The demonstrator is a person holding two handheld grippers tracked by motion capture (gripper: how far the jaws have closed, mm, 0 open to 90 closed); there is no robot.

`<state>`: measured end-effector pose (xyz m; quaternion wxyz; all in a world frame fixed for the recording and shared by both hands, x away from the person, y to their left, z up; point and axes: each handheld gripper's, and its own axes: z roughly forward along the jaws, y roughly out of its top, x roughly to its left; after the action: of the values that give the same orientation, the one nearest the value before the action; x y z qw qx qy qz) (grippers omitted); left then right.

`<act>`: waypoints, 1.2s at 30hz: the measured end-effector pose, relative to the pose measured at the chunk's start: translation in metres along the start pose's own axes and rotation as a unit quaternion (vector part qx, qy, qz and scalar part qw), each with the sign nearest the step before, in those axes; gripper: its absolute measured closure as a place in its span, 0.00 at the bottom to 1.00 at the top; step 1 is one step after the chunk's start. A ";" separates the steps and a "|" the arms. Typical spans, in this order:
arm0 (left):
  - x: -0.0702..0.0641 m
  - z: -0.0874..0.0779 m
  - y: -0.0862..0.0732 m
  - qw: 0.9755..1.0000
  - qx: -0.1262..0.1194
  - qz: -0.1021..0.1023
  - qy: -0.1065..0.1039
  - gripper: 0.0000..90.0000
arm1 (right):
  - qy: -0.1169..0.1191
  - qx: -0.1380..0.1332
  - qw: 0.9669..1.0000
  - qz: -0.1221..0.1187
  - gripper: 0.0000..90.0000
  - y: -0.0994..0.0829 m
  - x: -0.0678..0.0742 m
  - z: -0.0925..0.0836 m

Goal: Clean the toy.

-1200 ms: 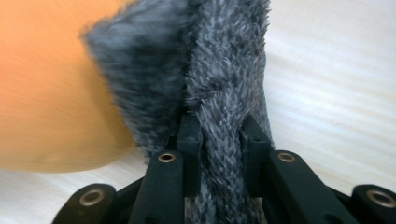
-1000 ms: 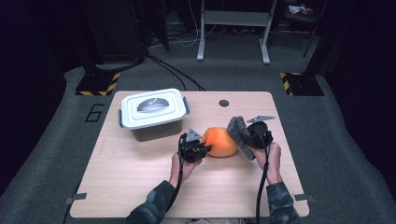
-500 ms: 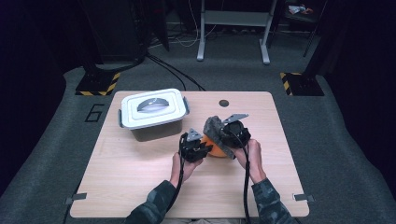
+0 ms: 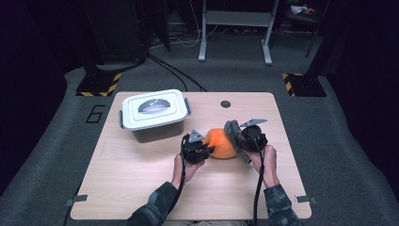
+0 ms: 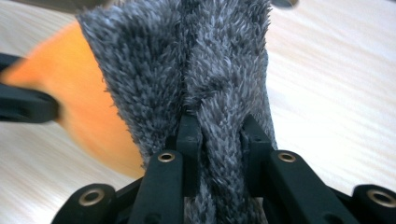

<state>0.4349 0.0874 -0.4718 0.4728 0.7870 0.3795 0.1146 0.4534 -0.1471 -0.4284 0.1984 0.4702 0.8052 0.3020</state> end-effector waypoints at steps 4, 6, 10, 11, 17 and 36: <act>0.000 0.000 0.000 1.000 -0.001 0.000 0.001 0.83 | -0.002 0.013 1.000 0.022 0.82 -0.010 -0.012 0.009; 0.000 0.000 0.000 1.000 0.000 0.000 0.000 0.82 | -0.003 0.019 0.999 0.029 0.82 -0.014 -0.017 0.015; 0.001 0.001 0.000 1.000 -0.001 -0.003 -0.001 0.82 | -0.007 0.039 0.998 0.049 0.82 -0.021 -0.026 0.027; 0.001 0.001 0.000 1.000 -0.002 -0.003 -0.001 0.82 | -0.005 0.045 0.997 0.056 0.82 -0.022 -0.028 0.031; 0.001 0.001 -0.001 1.000 -0.002 -0.005 -0.001 0.82 | 0.001 0.070 0.995 0.070 0.82 -0.031 -0.035 0.052; 0.002 0.001 -0.001 1.000 -0.004 -0.003 0.001 0.81 | 0.008 -0.031 0.999 0.012 0.82 0.003 0.000 -0.016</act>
<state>0.4361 0.0888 -0.4733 0.4756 0.7839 0.3819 0.1160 0.4458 -0.1510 -0.4144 0.2029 0.4712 0.7913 0.3327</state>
